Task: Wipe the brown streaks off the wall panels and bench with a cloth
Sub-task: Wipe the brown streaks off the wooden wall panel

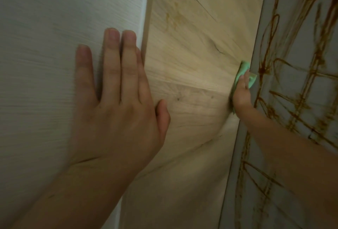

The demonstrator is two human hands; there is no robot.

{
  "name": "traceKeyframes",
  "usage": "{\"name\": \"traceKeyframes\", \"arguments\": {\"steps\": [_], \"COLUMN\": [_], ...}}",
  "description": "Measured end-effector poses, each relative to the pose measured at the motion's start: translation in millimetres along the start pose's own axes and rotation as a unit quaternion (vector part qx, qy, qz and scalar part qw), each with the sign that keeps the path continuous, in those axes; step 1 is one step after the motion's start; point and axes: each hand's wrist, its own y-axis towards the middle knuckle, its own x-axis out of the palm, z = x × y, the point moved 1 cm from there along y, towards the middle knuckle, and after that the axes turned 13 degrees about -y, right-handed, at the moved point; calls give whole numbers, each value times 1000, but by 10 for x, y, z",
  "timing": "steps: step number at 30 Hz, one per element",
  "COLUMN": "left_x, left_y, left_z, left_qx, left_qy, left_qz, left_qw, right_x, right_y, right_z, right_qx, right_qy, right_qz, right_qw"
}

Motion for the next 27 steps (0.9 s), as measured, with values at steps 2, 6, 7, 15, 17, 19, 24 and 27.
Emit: {"name": "traceKeyframes", "arguments": {"steps": [2, 6, 7, 15, 17, 19, 24, 27], "left_x": [12, 18, 17, -21, -79, -124, -152, -115], "left_y": [1, 8, 5, 3, 5, 5, 25, 7], "left_z": [6, 7, 3, -1, 11, 14, 3, 1], "left_qx": [-2, -1, 1, 4, 1, -4, 5, 0], "left_qy": [-1, 5, 5, 10, 12, 13, -17, -16], "left_qz": [2, 4, 3, 18, 21, 19, 7, 5], "left_qw": [1000, 1000, 1000, 1000, 1000, 1000, 1000, 1000], "right_x": [-44, -136, -132, -6, 10, 49, 51, 4], "right_y": [190, 421, 425, -509, -1042, -1612, -2294, -1885], "right_z": [-86, -298, -321, -1017, -1301, -1509, -1665, -1593], "right_qx": [-15, 6, 10, -157, -244, -339, -531, -528], "right_qy": [5, 41, 46, 31, 2, -34, -105, -122], "right_qz": [-5, -9, -11, -2, 5, -7, -40, -9], "right_qw": [1000, 999, 999, 987, 970, 940, 840, 840]}}
